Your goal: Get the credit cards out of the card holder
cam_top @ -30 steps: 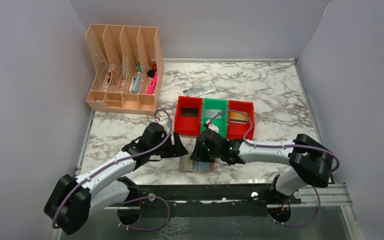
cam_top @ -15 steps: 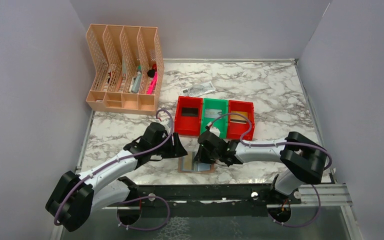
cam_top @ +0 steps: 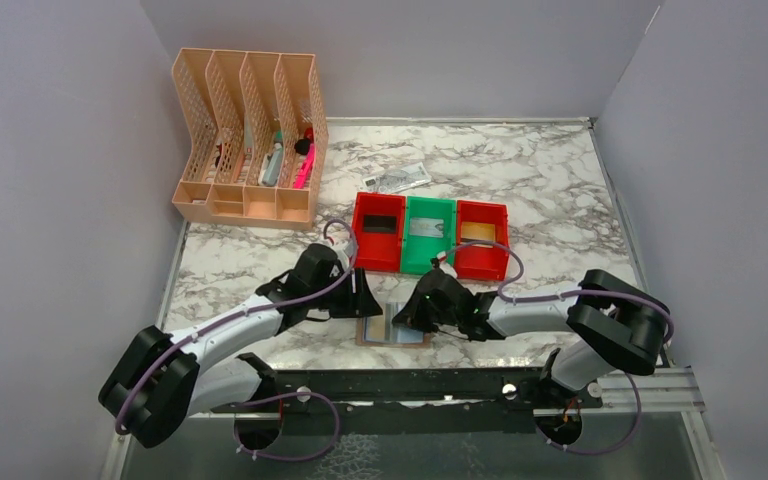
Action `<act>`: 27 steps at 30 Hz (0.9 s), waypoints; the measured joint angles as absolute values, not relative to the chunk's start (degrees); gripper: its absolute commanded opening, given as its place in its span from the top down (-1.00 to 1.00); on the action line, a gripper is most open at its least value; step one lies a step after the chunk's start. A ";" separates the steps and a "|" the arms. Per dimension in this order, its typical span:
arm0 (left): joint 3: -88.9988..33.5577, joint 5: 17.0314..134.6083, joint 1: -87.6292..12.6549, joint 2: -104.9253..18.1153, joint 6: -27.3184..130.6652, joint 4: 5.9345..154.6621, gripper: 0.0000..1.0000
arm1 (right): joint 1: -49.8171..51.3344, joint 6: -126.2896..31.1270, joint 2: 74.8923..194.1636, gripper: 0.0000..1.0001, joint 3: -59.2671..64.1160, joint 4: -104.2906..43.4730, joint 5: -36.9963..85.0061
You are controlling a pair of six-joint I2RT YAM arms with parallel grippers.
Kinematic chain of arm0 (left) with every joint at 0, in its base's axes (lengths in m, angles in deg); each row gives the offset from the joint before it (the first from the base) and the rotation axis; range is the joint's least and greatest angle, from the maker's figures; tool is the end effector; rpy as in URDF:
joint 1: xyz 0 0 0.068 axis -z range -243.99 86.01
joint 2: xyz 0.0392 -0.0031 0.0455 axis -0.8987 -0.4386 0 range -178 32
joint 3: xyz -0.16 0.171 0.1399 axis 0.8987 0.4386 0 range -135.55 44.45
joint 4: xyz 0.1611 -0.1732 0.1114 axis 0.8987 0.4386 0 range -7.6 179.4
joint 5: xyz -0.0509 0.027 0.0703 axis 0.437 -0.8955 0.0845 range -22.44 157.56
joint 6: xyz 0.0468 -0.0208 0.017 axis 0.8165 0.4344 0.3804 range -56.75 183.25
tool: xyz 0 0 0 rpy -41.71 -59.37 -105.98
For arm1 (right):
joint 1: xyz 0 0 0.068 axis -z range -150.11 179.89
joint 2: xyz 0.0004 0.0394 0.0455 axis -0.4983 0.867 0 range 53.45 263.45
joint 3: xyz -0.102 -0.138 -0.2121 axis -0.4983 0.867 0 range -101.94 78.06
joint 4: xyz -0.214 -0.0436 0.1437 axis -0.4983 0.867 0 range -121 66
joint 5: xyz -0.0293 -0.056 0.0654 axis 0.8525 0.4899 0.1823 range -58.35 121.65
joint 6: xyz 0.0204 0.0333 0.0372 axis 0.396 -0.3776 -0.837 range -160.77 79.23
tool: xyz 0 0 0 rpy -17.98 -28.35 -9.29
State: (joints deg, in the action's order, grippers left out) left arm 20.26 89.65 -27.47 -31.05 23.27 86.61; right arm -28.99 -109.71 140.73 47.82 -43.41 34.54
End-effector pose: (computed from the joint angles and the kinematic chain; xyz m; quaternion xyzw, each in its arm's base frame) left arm 0.1583 -0.1339 0.1687 0.0490 0.9022 -0.3800 0.1981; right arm 0.1406 0.2294 0.1273 0.0906 0.9180 0.3360 0.1904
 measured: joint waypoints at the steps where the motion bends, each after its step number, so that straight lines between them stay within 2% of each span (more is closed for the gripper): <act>1: 20.02 89.73 -27.17 -31.59 23.27 86.50 -0.08 | -28.94 -110.30 140.69 0.74 48.13 -43.67 34.48; 13: 18.62 90.04 -24.44 -34.61 23.29 85.28 -0.08 | -28.90 -112.99 138.53 0.85 48.78 -40.50 35.35; 18: 18.60 90.02 -24.09 -35.20 23.27 85.23 -0.07 | -28.90 -111.42 136.75 0.70 47.99 -36.26 35.79; 27: 17.18 89.21 -23.76 -35.20 23.42 85.36 -0.07 | -28.90 -105.39 134.66 0.69 42.68 -25.46 37.78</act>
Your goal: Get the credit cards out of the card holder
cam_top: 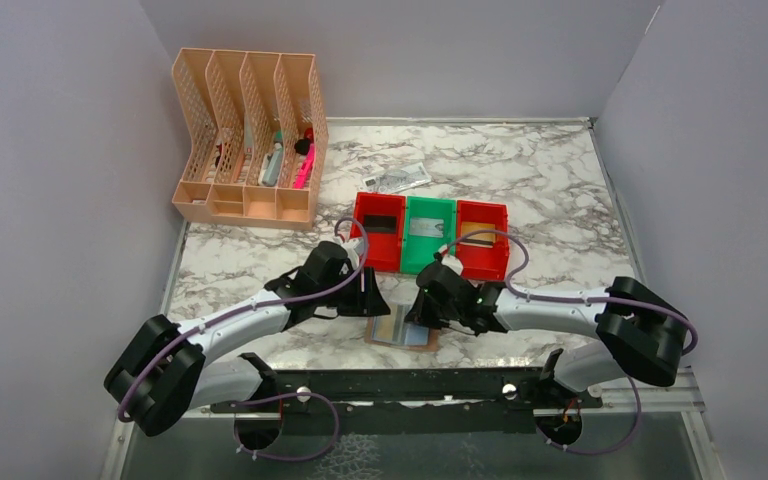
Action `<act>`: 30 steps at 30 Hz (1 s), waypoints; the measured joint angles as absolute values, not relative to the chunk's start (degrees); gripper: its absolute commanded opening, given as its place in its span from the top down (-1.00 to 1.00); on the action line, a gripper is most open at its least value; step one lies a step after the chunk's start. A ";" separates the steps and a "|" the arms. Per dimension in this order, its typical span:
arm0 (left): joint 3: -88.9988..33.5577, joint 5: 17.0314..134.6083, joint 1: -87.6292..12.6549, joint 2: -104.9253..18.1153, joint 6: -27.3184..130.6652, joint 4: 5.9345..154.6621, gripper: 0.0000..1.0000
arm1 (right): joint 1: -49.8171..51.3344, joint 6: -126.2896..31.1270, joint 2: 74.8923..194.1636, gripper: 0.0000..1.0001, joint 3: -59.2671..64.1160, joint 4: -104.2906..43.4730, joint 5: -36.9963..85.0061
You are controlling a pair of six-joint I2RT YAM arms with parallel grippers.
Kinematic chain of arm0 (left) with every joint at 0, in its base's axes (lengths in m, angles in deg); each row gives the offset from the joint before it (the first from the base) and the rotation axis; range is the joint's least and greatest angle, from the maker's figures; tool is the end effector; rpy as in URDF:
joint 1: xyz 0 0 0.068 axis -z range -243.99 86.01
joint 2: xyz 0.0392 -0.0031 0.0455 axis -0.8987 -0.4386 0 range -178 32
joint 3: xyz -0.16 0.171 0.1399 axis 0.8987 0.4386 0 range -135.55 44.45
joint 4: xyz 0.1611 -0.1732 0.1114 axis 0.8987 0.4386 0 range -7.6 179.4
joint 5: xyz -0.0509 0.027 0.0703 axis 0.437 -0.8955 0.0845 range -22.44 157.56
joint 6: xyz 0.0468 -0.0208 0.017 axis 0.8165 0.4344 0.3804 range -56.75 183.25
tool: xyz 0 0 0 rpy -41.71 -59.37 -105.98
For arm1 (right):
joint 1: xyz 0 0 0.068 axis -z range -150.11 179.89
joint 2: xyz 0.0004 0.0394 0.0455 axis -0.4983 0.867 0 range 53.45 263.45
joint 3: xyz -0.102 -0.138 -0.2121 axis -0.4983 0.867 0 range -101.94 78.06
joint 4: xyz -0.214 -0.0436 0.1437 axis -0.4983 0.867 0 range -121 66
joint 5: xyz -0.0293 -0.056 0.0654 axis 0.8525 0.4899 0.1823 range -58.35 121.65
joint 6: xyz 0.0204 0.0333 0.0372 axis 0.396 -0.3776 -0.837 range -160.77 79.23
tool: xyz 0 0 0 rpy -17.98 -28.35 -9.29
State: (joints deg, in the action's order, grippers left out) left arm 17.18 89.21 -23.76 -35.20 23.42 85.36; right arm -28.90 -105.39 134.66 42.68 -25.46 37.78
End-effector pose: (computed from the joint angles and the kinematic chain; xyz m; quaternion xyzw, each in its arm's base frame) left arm 0.1614 -0.1538 0.1727 0.0781 0.9001 -0.3843 0.1898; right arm 0.1388 0.2218 0.1550 0.0656 0.9403 0.2668 0.2009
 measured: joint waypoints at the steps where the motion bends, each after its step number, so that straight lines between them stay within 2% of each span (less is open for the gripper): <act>1: 17.12 89.16 -23.76 -35.20 23.44 85.34 -0.07 | -28.90 -104.99 134.63 0.69 42.09 -24.37 38.15; 13: 16.83 89.01 -23.72 -35.20 23.51 85.54 -0.07 | -28.88 -104.21 133.45 0.69 41.31 -15.06 41.30; 30: 15.17 86.80 -20.72 -37.73 23.46 85.76 -0.09 | -28.59 -109.28 138.07 0.69 43.78 -27.96 39.11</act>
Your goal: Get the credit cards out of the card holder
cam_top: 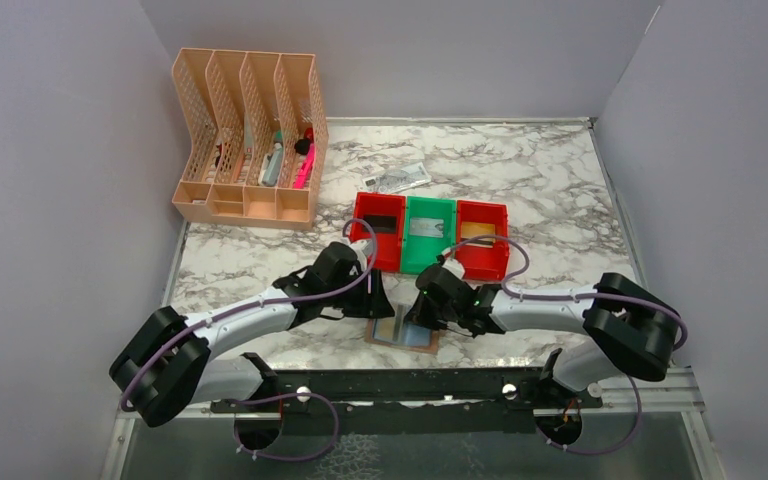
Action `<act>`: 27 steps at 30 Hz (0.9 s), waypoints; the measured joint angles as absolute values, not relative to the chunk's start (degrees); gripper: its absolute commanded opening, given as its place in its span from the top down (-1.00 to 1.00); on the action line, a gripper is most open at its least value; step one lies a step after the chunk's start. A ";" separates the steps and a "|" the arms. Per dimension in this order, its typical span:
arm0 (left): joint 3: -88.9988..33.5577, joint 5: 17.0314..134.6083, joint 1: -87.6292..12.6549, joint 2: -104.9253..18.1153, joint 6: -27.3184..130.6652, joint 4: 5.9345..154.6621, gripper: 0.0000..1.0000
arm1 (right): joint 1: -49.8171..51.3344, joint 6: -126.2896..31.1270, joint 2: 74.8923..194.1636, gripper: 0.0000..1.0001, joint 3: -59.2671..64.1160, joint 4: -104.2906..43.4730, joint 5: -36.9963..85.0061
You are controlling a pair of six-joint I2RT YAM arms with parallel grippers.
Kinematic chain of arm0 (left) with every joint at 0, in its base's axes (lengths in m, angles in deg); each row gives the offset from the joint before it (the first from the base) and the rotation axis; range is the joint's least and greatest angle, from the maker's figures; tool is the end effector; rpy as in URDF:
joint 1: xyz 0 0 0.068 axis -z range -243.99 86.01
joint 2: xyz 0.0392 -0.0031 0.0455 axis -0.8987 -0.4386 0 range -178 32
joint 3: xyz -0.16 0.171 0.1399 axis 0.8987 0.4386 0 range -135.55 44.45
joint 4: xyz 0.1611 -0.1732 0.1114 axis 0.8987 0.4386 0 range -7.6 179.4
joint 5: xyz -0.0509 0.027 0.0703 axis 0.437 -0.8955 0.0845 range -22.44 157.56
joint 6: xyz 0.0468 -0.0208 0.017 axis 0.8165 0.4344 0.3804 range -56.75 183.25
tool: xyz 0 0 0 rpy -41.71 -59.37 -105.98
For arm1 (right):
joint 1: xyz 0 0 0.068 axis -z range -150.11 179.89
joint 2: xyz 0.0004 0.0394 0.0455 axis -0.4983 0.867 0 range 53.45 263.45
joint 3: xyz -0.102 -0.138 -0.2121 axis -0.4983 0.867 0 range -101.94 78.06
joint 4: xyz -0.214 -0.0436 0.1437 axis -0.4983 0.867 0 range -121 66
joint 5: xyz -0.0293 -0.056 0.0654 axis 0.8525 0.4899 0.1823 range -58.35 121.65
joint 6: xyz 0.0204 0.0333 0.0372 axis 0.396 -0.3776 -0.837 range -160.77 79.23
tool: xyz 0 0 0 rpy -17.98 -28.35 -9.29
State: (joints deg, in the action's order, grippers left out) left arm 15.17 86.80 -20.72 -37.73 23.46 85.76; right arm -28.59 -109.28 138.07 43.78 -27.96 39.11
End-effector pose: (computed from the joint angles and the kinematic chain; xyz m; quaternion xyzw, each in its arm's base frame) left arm 0.1605 -0.1673 0.1733 0.0930 0.9045 -0.3715 0.1876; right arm 0.1414 0.2217 0.1382 0.1032 0.9420 0.2529 0.1951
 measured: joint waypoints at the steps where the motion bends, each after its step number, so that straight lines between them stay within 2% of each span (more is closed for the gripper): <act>1: 15.17 86.13 -20.72 -37.76 23.44 86.00 -0.09 | -28.57 -109.26 138.20 0.69 43.84 -28.44 38.98; 27: 14.87 84.03 -19.96 -38.67 23.31 87.46 -0.08 | -27.35 -110.22 140.78 0.68 44.80 -34.91 35.20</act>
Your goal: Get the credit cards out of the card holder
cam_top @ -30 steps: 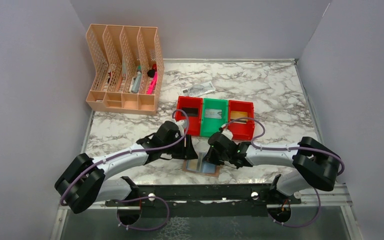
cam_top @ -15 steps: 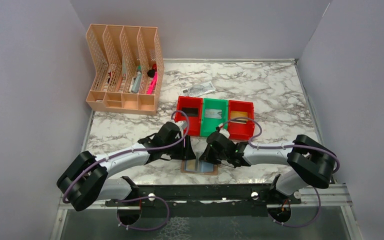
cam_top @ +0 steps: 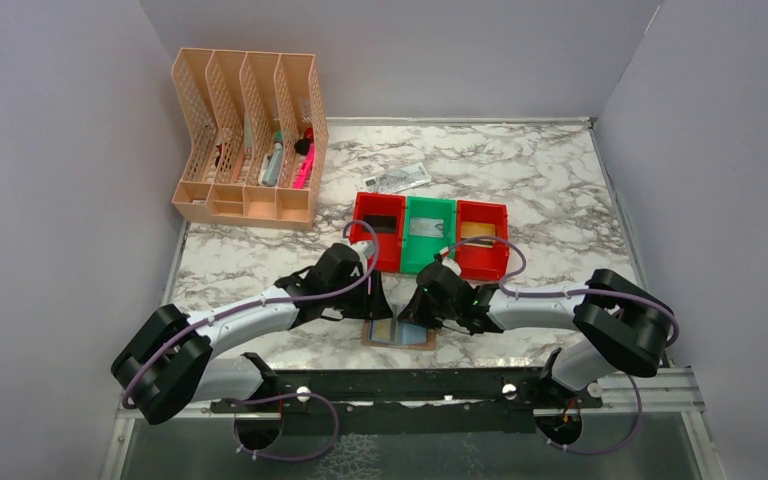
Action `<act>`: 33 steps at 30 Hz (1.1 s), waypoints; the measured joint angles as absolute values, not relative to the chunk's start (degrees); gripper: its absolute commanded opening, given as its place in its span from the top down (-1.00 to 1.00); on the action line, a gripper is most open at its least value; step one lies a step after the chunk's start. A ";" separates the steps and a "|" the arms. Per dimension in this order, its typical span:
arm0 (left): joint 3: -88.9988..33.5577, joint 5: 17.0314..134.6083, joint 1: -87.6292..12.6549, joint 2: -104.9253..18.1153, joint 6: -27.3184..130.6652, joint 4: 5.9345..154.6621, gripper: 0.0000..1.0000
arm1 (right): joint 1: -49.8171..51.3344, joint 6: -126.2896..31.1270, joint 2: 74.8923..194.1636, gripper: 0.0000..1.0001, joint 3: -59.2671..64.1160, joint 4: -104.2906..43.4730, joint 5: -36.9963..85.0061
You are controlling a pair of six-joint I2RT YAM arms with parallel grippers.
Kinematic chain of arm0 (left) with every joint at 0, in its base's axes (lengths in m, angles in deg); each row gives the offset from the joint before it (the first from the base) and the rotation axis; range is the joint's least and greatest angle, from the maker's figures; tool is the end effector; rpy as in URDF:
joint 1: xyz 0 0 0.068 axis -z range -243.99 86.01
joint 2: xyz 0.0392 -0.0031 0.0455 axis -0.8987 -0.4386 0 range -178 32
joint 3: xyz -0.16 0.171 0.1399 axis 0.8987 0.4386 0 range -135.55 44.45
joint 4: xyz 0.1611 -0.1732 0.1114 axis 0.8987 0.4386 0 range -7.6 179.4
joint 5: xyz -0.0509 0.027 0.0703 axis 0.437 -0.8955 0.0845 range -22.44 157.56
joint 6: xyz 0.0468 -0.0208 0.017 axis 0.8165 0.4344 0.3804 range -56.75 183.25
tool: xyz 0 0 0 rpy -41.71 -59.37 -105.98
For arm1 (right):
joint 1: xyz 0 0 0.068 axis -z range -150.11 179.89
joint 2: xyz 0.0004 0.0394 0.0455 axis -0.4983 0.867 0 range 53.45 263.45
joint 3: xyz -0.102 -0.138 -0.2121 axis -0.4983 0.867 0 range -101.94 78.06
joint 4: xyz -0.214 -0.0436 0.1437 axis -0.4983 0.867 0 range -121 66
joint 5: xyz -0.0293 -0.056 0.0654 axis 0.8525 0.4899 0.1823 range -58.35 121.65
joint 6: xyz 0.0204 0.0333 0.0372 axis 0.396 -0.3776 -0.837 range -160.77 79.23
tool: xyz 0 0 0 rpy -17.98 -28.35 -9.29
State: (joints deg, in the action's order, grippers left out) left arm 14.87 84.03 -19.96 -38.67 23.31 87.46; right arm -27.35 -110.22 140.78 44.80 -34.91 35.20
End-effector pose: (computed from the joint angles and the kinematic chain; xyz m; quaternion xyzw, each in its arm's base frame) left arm 0.1595 -0.1683 0.1688 0.0861 0.9156 -0.3460 0.1858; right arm 0.1480 0.2260 0.1299 0.1104 0.9333 0.2912 0.1787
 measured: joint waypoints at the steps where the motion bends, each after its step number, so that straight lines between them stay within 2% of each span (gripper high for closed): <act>1: 14.84 84.03 -19.91 -38.52 23.29 87.55 -0.08 | -27.32 -110.22 140.78 0.68 44.83 -34.95 35.18; 26: 9.29 79.42 -17.14 -38.65 23.88 95.48 -0.04 | -26.93 -110.44 141.41 0.68 45.50 -37.62 34.04; 33: 6.95 75.35 -15.85 -39.35 24.36 99.00 -0.11 | -26.78 -110.44 141.41 0.68 45.66 -37.92 33.73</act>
